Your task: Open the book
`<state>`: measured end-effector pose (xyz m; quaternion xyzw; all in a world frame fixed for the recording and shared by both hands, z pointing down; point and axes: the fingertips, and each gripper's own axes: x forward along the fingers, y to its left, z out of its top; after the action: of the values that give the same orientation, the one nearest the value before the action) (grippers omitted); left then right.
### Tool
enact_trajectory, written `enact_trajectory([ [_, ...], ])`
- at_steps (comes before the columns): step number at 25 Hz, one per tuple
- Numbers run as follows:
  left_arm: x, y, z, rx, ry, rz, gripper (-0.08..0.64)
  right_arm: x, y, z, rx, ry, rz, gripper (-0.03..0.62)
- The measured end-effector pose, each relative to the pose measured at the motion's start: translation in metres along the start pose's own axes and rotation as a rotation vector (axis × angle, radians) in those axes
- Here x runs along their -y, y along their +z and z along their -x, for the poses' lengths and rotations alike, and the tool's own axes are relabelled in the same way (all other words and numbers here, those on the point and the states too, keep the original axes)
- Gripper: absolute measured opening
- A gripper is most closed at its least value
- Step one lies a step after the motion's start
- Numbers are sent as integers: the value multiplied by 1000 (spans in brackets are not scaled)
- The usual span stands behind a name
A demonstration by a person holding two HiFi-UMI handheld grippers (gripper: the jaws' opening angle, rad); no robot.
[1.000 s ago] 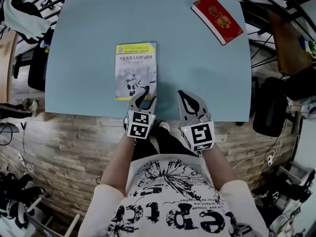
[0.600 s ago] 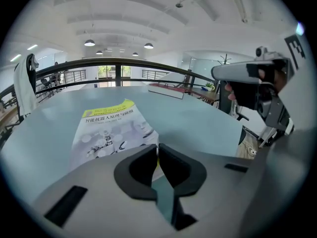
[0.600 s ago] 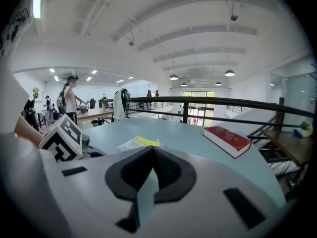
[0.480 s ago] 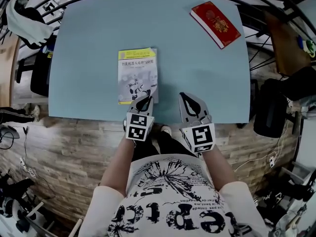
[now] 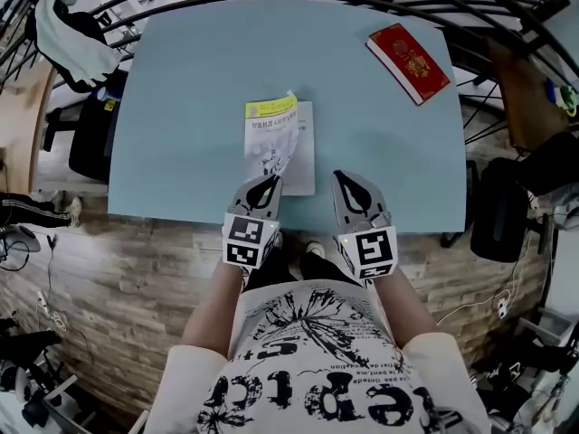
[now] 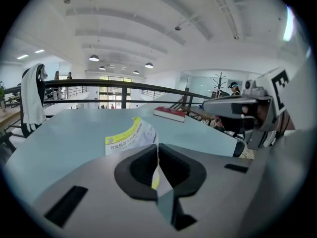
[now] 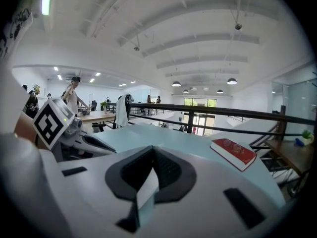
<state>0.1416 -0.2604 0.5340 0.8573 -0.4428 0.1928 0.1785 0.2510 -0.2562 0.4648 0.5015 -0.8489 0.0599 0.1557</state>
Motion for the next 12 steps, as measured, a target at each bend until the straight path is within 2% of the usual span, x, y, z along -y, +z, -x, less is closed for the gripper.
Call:
enact_trajectory([
  [5,-41,4,33,44,49,16,25,-36,16,-15,23,19,16,12],
  [12,-106,-14,74,57,126,79,25,-87,34,-44,39,54,41,12],
])
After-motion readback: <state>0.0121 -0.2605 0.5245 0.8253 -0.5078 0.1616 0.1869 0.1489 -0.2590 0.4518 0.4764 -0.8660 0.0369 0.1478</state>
